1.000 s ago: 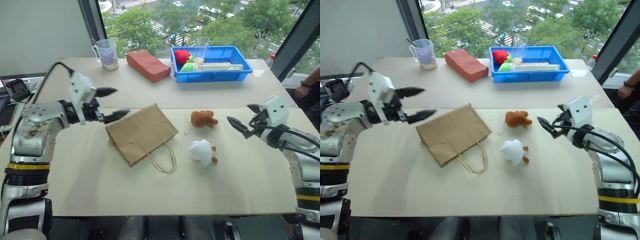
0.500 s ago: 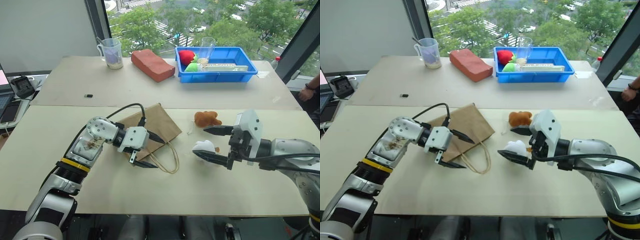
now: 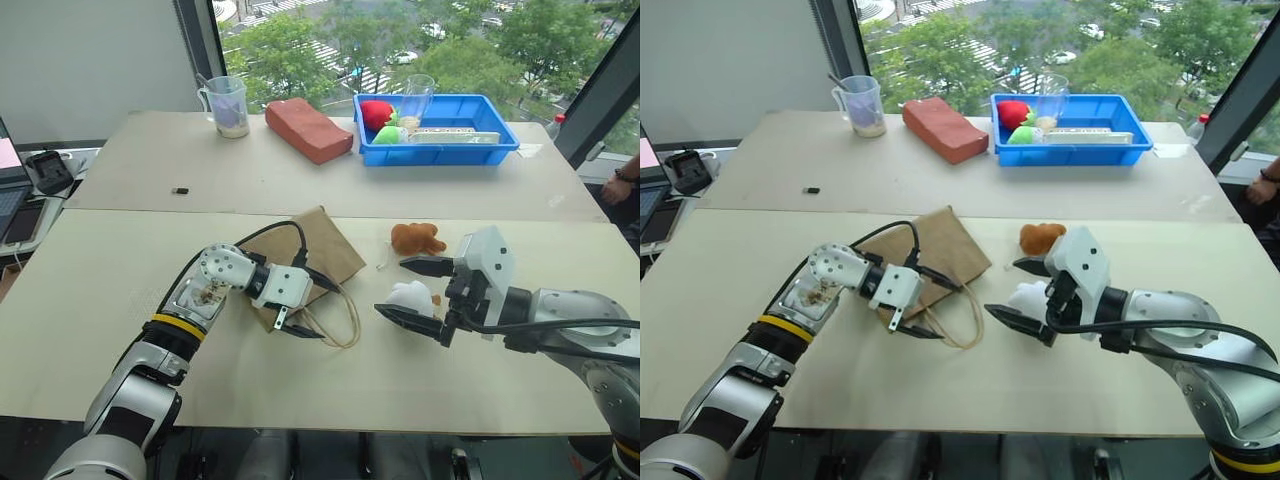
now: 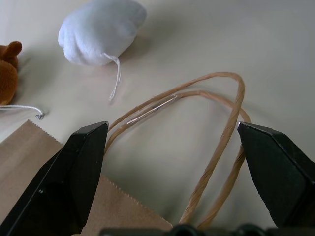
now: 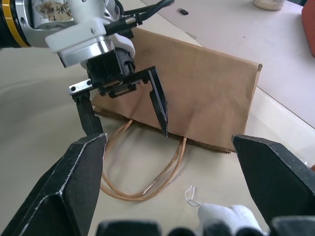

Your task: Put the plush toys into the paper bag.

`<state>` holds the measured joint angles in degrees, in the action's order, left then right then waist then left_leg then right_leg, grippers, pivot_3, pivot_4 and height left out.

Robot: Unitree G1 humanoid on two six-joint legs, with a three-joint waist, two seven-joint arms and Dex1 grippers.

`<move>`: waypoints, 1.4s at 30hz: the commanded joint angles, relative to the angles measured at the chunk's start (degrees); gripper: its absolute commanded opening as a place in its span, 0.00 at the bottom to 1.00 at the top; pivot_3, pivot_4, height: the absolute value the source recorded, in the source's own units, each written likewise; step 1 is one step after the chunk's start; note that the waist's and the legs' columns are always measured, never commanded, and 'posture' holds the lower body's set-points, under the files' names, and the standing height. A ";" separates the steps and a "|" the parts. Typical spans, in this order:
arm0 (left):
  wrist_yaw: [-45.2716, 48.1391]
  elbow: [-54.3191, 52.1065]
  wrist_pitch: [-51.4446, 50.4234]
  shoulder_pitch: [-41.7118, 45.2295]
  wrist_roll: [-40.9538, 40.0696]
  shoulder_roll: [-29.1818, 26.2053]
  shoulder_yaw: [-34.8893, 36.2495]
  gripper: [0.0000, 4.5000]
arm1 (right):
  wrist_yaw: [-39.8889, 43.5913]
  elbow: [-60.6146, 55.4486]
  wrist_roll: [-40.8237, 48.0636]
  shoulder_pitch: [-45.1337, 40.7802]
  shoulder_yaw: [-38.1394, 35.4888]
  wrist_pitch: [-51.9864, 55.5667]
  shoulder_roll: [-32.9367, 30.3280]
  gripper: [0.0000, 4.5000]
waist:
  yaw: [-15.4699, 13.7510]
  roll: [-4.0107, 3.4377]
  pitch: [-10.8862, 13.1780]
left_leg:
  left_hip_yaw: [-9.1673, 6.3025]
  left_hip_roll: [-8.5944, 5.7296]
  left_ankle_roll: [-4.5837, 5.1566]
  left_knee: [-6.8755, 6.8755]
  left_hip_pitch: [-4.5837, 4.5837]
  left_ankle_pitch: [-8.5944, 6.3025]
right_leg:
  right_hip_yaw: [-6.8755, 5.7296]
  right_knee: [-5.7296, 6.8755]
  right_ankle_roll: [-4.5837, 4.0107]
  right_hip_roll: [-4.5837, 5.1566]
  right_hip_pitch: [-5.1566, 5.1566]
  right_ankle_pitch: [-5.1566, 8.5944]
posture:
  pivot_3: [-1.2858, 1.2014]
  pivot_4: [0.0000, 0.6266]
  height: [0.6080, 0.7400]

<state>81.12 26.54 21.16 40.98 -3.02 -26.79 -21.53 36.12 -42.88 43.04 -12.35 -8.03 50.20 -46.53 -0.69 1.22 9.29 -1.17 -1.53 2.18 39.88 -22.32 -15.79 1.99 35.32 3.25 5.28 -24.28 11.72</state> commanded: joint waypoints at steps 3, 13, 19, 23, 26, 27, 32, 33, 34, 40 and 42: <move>-2.09 0.94 0.32 1.81 0.37 2.05 0.76 0.99 | -0.94 -0.59 0.40 -1.53 -0.43 -0.13 -0.27 1.00 | 0.02 0.00 0.00 | -0.01 0.00 0.01 0.00 0.00 0.00 | 0.00 0.00 0.01 0.00 0.00 0.00 | 0.52 0.24 1.00; -0.73 -5.83 -5.42 -1.43 -1.41 3.03 -0.08 0.99 | -1.76 3.84 -2.55 -3.24 1.10 -1.63 0.54 1.00 | 0.16 0.00 0.00 | -0.01 0.01 0.02 0.00 0.01 -0.01 | 0.01 0.03 0.00 -0.01 -0.01 0.00 | 0.52 0.24 1.00; -2.90 -11.01 -10.35 -2.38 1.47 3.20 -2.37 0.99 | -1.19 4.79 -4.23 -4.48 2.00 -1.89 0.52 1.00 | 0.05 0.00 0.00 | -0.02 -0.01 0.02 0.00 0.00 -0.01 | 0.00 0.02 0.01 -0.01 0.00 0.00 | 0.52 0.24 1.00; -3.54 -16.71 -16.88 -3.48 2.23 2.32 -3.36 0.99 | -0.93 5.08 -4.46 -4.71 2.00 -1.76 0.55 1.00 | 0.12 0.00 0.00 | -0.02 0.01 0.02 0.00 0.00 -0.01 | 0.01 0.02 0.01 -0.03 -0.01 0.00 | 0.52 0.24 1.00; -3.64 -19.86 -18.98 -4.61 2.27 1.66 -3.86 0.99 | -0.94 5.11 -4.38 -4.66 1.91 -1.56 0.71 1.00 | 0.11 0.00 0.00 | -0.02 0.02 0.02 0.00 0.02 -0.01 | 0.01 0.02 0.01 -0.03 0.00 0.00 | 0.52 0.24 1.00; -3.81 -20.38 -19.48 -4.83 2.22 1.61 -3.87 0.94 | -0.77 5.08 -4.13 -4.57 1.86 -1.41 0.74 1.00 | 0.11 0.00 0.00 | -0.02 0.02 0.02 0.00 0.02 -0.01 | 0.01 0.02 0.01 -0.02 0.00 0.00 | 0.52 0.24 1.00; -3.38 -20.93 -20.27 -5.40 2.29 0.17 -3.78 0.53 | 2.44 3.97 -3.48 -2.29 1.45 -1.62 -1.16 1.00 | 0.02 0.00 0.00 | -0.03 0.02 0.02 0.00 0.02 -0.01 | 0.00 0.02 0.01 -0.02 0.00 0.00 | 0.52 0.24 1.00; -3.47 -20.81 -20.48 -5.31 2.17 0.06 -3.69 0.42 | 2.85 3.87 -3.47 -1.95 1.29 -1.64 -1.47 1.00 | 0.06 0.00 0.00 | -0.04 0.02 0.02 0.00 0.02 -0.01 | -0.01 0.02 0.01 -0.02 0.00 0.00 | 0.52 0.24 1.00; -3.58 -20.82 -20.65 -5.27 2.04 -0.04 -3.69 0.31 | 3.02 3.79 -3.44 -1.76 1.15 -1.62 -1.60 1.00 | 0.10 -0.01 0.00 | -0.03 0.02 0.02 0.00 0.02 -0.01 | 0.00 0.02 0.01 -0.02 0.00 0.00 | 0.52 0.24 1.00; -4.34 -20.33 -21.94 -4.26 1.35 0.32 -3.08 0.01 | 3.25 3.68 -3.44 -2.14 1.40 -1.52 -1.53 1.00 | 0.06 0.00 0.00 | -0.02 0.02 0.02 0.00 0.02 -0.01 | 0.00 0.02 0.01 -0.02 0.01 0.00 | 0.52 0.24 1.00; -4.07 -21.02 -23.42 -3.89 -0.19 0.39 -2.16 0.01 | 3.23 3.60 -3.57 -2.20 1.62 -1.55 -1.42 1.00 | 0.07 0.00 0.00 | -0.02 0.01 0.02 0.00 0.02 -0.01 | 0.01 0.02 0.01 -0.02 0.01 0.00 | 0.52 0.24 1.00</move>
<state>77.10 7.45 -1.40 35.93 -1.07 -26.63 -25.60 39.27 -37.47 39.20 -13.95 -5.23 50.04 -47.79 -0.63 1.22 9.29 -1.19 -1.52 2.20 39.89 -22.30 -15.80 1.99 35.34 3.26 5.26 -24.28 11.72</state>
